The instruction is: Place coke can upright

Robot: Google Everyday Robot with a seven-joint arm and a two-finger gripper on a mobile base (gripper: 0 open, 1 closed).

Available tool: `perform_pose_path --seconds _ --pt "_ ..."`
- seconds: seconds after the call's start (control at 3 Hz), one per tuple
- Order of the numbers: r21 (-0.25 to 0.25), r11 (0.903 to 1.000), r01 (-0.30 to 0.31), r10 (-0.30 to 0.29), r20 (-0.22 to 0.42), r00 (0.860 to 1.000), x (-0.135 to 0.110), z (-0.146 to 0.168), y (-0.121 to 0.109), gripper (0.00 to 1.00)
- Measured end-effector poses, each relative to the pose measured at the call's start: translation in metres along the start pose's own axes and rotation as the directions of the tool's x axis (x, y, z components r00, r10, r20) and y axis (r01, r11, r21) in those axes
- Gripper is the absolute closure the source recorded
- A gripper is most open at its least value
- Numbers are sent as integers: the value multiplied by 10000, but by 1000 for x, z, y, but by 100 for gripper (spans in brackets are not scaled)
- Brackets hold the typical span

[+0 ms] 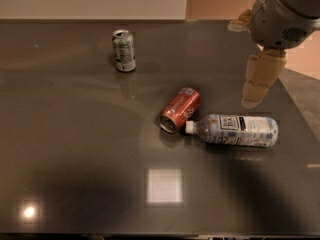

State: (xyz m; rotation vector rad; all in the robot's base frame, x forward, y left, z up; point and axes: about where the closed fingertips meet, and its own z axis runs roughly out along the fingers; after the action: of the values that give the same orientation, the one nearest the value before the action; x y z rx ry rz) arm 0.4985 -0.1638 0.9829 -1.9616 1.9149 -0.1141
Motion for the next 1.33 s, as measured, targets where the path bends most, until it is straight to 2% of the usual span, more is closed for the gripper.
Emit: perform_pose_path --seconds 0.33,0.67,1.0,1.33 --pt "-398 9899 1361 -1344 424 9900 -24 26 -13 0" --pt "-1089 9537 2804 -2702 995 9576 -44 54 -19 0" --pt "-1702 8909 4211 -3961 1629 9037 -57 87 -23 0" --pt "-1953 8174 5420 -5013 2224 8362 -64 113 -21 0"
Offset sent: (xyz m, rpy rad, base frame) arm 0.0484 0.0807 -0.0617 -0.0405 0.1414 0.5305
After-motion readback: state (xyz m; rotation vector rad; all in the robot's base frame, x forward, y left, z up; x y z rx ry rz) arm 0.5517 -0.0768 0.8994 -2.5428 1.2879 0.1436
